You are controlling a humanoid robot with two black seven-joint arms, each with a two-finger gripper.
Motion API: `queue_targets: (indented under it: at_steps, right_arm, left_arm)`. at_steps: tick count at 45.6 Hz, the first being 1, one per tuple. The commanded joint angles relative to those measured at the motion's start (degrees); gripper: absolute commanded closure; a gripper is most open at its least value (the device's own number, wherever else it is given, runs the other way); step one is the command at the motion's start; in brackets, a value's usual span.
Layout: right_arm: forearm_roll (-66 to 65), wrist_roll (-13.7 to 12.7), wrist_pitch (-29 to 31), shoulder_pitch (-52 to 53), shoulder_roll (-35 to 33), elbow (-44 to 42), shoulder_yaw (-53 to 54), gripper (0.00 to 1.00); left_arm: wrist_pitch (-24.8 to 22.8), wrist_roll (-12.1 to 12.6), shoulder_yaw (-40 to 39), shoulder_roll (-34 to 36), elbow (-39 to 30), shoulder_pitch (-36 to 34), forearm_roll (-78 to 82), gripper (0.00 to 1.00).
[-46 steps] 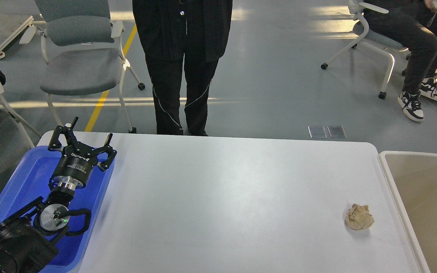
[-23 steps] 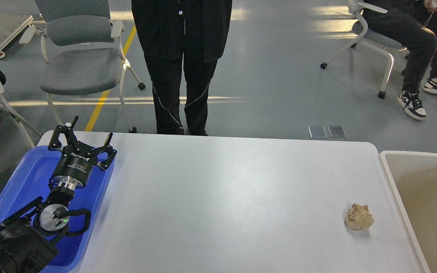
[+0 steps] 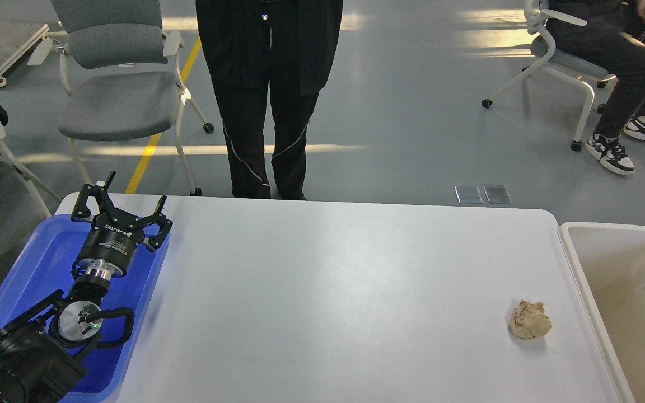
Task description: Tidy desktop
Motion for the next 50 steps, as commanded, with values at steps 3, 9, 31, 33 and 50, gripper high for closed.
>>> queue_targets:
  at_steps: [3,9,31,33,50]
  right_arm:
    - [-0.12,-0.06,-1.45,0.74,4.97,-5.61,-0.4,1.0]
    - [-0.56,-0.14,-2.23,1.88,5.06,-5.87,-0.4,1.0]
    - [-1.97,-1.81,-5.93,4.96,8.13,-5.96,-0.93,1.0]
    - [-1.97,-1.81,-6.54,5.05,8.13,-5.96,-0.93,1.0]
    - [-1.18,-1.64,-10.76,7.86,8.22,-11.23,0.56,0.0]
  left_arm:
    - [0.0,-0.01,-0.02,0.0,0.0,0.0,0.0,0.0]
    - [0.0,-0.01,-0.02,0.0,0.0,0.0,0.0,0.0]
    - [0.0,-0.01,-0.02,0.0,0.0,0.0,0.0,0.0]
    - [0.0,-0.01,-0.02,0.0,0.0,0.0,0.0,0.0]
    - [0.0,0.08,0.07,0.0,0.0,0.0,0.0,0.0]
